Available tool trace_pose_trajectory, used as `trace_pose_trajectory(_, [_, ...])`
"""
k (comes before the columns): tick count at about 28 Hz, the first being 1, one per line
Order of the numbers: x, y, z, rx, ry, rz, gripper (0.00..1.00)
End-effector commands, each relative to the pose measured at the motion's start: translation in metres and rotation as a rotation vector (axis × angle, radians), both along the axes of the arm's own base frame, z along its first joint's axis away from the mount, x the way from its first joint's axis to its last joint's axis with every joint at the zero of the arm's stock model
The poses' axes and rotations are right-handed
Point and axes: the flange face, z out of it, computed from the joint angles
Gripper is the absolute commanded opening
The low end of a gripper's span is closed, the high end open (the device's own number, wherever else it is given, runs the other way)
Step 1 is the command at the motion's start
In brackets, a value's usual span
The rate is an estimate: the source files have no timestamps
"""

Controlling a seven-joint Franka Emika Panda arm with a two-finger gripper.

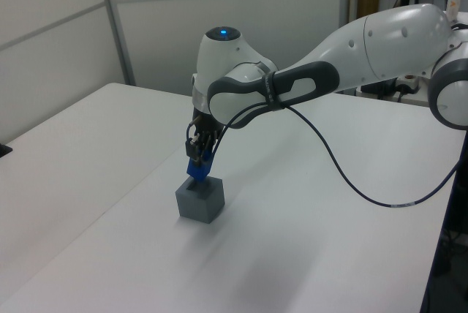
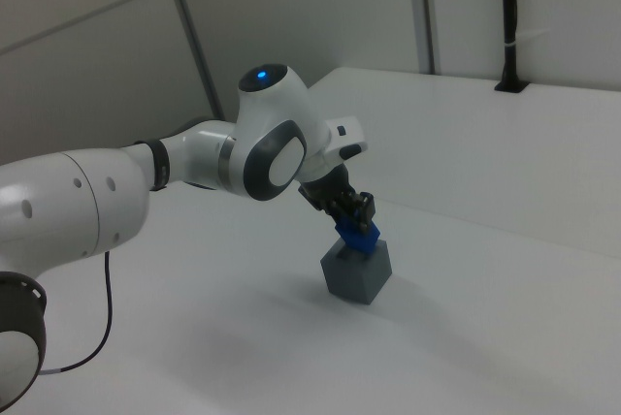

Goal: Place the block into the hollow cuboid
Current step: 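Lower the blue block into the cube's square opening, then open the gripper and raise it away from the cube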

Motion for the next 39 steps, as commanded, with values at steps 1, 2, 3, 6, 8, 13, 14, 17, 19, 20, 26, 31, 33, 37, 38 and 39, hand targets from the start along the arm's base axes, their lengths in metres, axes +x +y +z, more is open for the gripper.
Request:
trace_pose_trajectory(1, [0.003, 0.008, 0.0, -0.023, -0.01, 0.051, 0.03])
trace_pose_trajectory(2, [0.003, 0.008, -0.001, -0.023, -0.007, 0.052, 0.03])
trace_pose_trajectory(3, [0.002, 0.009, -0.003, -0.023, -0.002, 0.054, 0.03])
trace_pose_trajectory(6, [0.0, 0.012, -0.009, -0.022, 0.011, 0.057, 0.06])
trace_pose_trajectory(8, [-0.001, 0.013, -0.012, -0.021, 0.019, 0.058, 0.07])
trace_pose_trajectory(13, [-0.004, 0.019, -0.02, -0.016, 0.039, 0.064, 0.07])
trace_pose_trajectory(14, [-0.004, 0.019, -0.019, -0.016, 0.039, 0.064, 0.07])
trace_pose_trajectory(17, [-0.007, 0.019, -0.021, -0.015, 0.067, 0.063, 0.07])
trace_pose_trajectory(19, [-0.008, 0.019, -0.022, -0.015, 0.08, 0.062, 0.1])
trace_pose_trajectory(20, [-0.009, 0.019, -0.023, -0.015, 0.09, 0.062, 0.11])
trace_pose_trajectory(26, [-0.014, 0.021, -0.025, -0.014, 0.132, 0.061, 0.16])
trace_pose_trajectory(31, [-0.013, 0.021, -0.023, -0.004, 0.129, 0.046, 1.0])
trace_pose_trajectory(33, [-0.013, 0.021, -0.021, -0.004, 0.126, 0.044, 1.0])
trace_pose_trajectory(37, [-0.013, 0.022, -0.014, 0.014, 0.131, 0.002, 1.0])
trace_pose_trajectory(38, [-0.013, 0.021, -0.012, 0.021, 0.132, -0.017, 1.0])
trace_pose_trajectory(39, [-0.016, 0.021, -0.004, 0.027, 0.138, -0.037, 1.0])
